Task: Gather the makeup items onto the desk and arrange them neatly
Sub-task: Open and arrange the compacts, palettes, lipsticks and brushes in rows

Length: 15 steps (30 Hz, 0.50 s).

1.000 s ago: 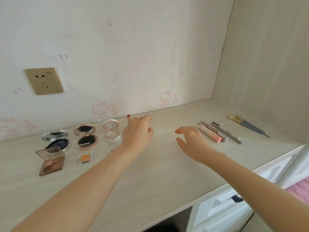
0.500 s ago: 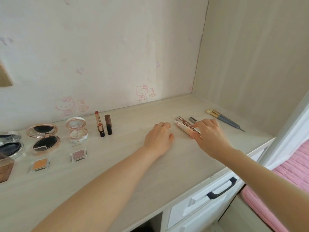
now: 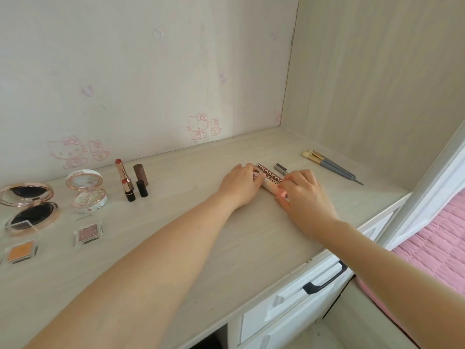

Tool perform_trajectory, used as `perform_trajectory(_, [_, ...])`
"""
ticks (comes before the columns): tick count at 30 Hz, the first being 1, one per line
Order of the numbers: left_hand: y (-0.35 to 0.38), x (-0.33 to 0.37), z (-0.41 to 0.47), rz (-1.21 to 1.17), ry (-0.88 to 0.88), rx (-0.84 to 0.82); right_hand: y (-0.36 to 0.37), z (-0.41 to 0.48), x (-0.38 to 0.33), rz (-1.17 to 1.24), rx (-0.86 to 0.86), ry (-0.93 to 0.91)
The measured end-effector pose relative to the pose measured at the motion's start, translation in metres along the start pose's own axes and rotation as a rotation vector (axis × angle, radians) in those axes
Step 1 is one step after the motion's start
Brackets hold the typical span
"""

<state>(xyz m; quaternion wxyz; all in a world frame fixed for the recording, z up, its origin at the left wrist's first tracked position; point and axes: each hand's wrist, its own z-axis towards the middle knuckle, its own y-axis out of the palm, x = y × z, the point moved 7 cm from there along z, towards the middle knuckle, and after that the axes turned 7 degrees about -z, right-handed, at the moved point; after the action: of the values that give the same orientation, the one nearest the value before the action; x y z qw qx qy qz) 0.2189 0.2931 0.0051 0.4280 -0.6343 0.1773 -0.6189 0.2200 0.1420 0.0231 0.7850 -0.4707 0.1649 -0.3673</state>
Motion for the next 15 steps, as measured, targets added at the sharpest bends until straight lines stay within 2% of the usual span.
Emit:
perform_trajectory(5, [-0.007, -0.001, -0.008, -0.172, -0.034, 0.053, -0.002, -0.003, -0.001, 0.022, 0.03, 0.006])
perform_trajectory(10, [-0.024, -0.003, -0.03, -0.283, -0.054, 0.115, -0.018, -0.01, -0.011, 0.165, 0.073, 0.038])
perform_trajectory(15, [-0.046, -0.017, -0.061, -0.656, -0.13, 0.219, -0.04, -0.022, -0.031, 0.376, 0.072, 0.109])
